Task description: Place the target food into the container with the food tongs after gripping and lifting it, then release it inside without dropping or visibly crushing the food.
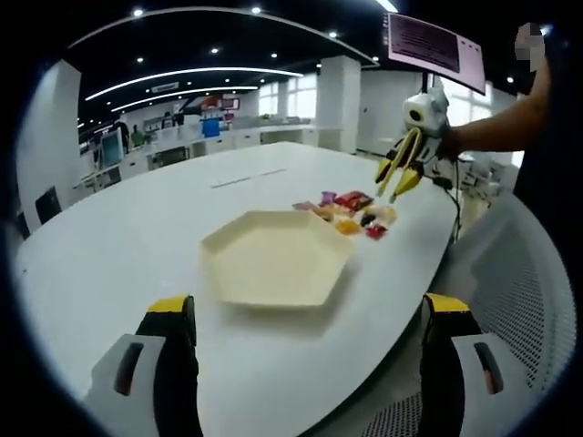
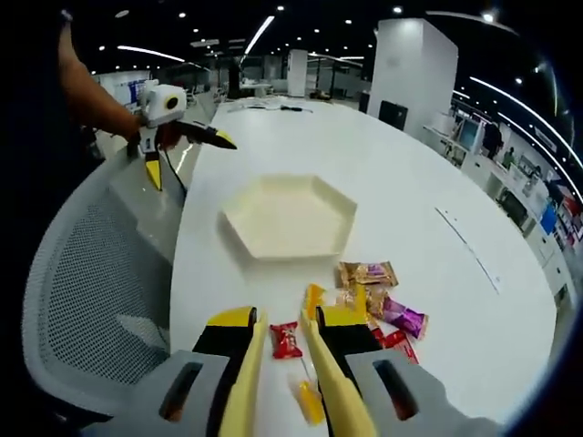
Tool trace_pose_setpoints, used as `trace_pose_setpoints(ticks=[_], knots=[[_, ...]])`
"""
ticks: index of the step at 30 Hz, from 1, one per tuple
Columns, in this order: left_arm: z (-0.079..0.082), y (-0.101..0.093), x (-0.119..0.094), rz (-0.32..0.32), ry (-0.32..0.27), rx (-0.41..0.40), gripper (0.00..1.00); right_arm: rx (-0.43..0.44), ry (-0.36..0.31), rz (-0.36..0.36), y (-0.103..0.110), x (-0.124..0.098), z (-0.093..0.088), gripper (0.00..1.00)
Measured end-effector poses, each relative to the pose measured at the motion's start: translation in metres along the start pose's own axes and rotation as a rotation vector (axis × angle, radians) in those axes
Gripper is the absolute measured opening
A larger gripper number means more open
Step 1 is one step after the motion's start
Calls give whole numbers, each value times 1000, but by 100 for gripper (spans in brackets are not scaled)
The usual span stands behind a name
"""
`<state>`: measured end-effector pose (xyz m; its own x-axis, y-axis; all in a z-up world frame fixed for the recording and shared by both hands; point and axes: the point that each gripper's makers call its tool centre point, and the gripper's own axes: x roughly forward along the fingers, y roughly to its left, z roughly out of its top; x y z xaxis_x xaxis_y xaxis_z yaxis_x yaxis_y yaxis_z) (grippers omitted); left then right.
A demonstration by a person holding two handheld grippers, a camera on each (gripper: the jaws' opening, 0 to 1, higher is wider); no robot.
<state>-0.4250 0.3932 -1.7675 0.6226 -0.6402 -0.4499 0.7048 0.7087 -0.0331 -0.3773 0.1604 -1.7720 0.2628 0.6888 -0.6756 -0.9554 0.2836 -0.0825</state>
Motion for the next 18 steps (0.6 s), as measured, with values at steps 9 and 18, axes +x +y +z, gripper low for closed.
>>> trace_pose_setpoints(ticks=[9, 18], knots=[[-11, 4, 2, 29, 57, 9, 97, 7, 59, 14, -1, 22, -29, 25], [-15, 6, 3, 28, 71, 3, 95, 2, 82, 28, -3, 30, -39, 25]])
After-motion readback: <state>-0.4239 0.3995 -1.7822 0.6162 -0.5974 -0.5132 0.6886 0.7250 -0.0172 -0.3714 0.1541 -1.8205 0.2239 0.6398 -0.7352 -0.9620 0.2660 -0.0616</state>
